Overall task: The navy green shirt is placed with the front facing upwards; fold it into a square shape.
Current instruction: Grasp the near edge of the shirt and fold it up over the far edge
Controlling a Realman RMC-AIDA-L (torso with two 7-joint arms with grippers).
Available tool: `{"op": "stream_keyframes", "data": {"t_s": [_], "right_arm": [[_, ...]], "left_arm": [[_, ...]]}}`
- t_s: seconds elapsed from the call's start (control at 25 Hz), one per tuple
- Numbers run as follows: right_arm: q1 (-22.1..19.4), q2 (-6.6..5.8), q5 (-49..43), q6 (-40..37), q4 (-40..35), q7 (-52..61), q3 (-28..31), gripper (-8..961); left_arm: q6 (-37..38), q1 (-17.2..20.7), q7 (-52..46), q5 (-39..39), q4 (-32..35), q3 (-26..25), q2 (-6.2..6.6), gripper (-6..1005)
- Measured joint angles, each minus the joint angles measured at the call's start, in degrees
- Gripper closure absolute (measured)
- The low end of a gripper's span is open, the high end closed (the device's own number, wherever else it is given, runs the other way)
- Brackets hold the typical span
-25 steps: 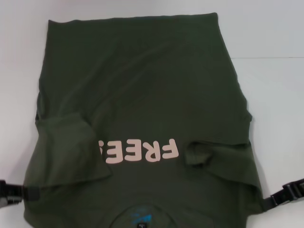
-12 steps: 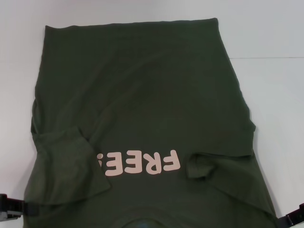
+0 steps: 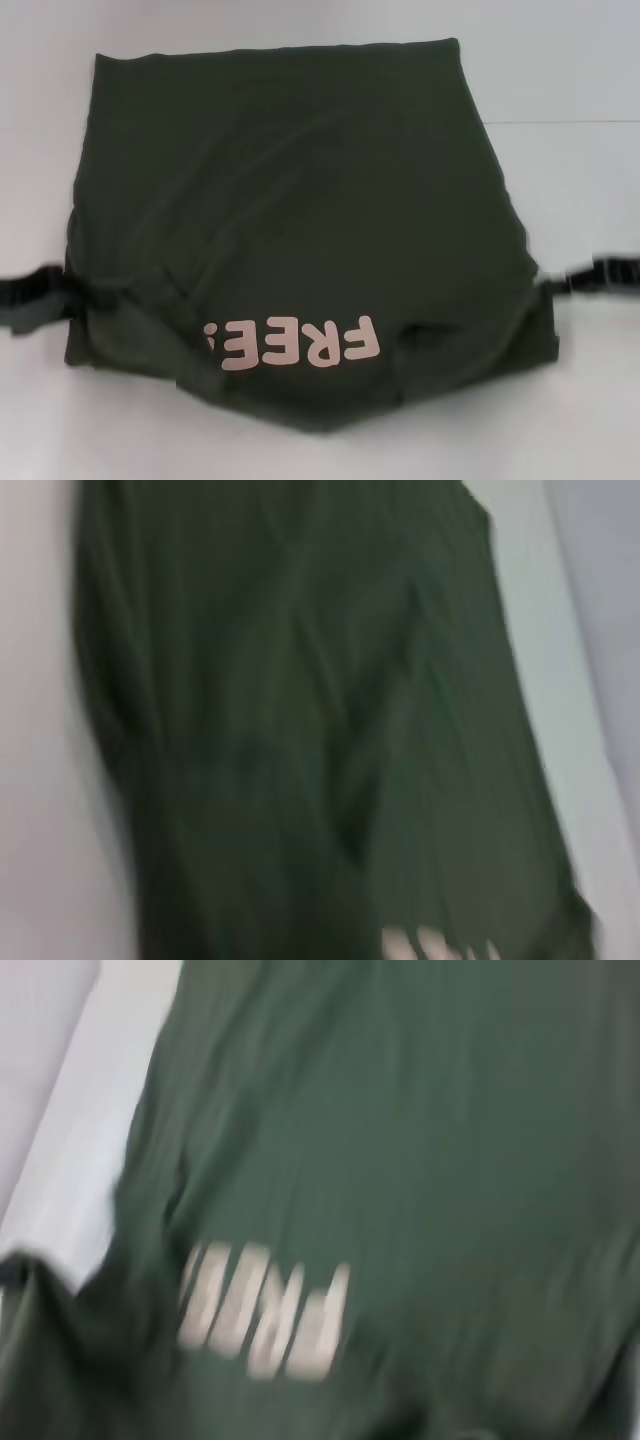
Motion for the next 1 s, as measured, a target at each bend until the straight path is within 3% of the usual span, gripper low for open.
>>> {"op": "stream_keyframes", "data": {"t_s": [0.36, 0.56, 0.76, 1.0], "right_arm": [[7.83, 2.35, 1.65, 27.71, 2.59, 0.67, -2.06, 933], [10.62, 4.27, 1.76, 40.35, 4.22, 0.86, -7.31, 933], [12.25, 6.0, 1.75, 47.87, 4.86, 0.94, -10.21, 933], [13.59, 6.33, 1.86, 50.97, 5.38, 1.52, -10.55, 933]], "left_arm": [[-24.03, -10.48, -3.79, 0.28, -5.84, 4.0, 0.53, 969], [-36.08, -12.61, -3.81, 0.08, -7.69, 6.92, -1.01, 969], [-41.3, -13.47, -3.71, -0.39, -7.41, 7.4, -2.39, 968], [-44.29, -15.15, -3.29, -0.85, -7.3, 8.45, -2.36, 968]]}}
